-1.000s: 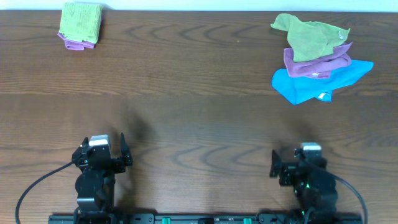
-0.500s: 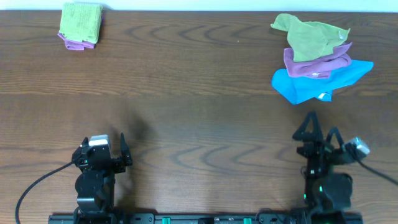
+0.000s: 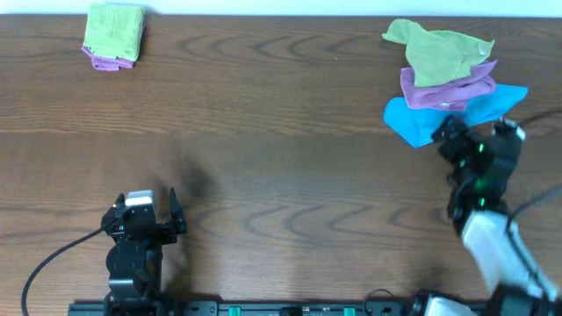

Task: Fold the cloth
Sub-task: 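Reach the right gripper to the blue cloth under the pile and grasp it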

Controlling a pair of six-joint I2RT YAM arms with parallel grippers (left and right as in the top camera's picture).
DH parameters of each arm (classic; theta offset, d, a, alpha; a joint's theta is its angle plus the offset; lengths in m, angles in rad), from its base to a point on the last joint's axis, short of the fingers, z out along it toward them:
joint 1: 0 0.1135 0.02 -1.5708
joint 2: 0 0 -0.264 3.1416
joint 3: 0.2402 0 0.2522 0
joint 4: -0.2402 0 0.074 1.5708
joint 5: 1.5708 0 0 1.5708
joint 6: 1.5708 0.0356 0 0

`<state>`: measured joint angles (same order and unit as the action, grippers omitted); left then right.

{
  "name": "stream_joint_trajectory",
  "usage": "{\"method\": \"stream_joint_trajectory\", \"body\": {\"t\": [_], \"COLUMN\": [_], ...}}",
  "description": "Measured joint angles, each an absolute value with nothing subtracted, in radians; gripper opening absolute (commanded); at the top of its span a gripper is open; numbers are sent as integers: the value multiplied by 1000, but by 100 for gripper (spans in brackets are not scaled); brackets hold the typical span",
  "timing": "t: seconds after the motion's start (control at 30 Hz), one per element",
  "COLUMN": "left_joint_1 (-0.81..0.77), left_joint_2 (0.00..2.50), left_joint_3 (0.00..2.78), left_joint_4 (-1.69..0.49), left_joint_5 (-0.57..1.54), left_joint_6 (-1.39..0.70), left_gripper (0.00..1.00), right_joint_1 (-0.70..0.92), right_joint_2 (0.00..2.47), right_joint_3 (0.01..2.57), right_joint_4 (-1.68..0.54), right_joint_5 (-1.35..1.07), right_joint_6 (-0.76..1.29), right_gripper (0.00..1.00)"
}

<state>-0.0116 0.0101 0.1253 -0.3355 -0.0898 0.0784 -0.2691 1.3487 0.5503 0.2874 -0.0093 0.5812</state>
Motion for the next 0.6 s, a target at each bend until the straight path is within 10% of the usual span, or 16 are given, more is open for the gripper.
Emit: {"method": "stream_joint_trajectory", "body": {"t": [0.6], "left_joint_1": [-12], "left_joint_2": [10], "left_joint_3": [125], "left_joint_4": [-335], "left_joint_5": [-90], "left_joint_6": [78], "left_gripper": [95], "right_joint_1": [-281], "right_joint_2": [1808], "right_joint_3": [879], "right_joint_4": [197], "right_joint_5": [-109], "right_joint_6": [511], "right_gripper": [96]}}
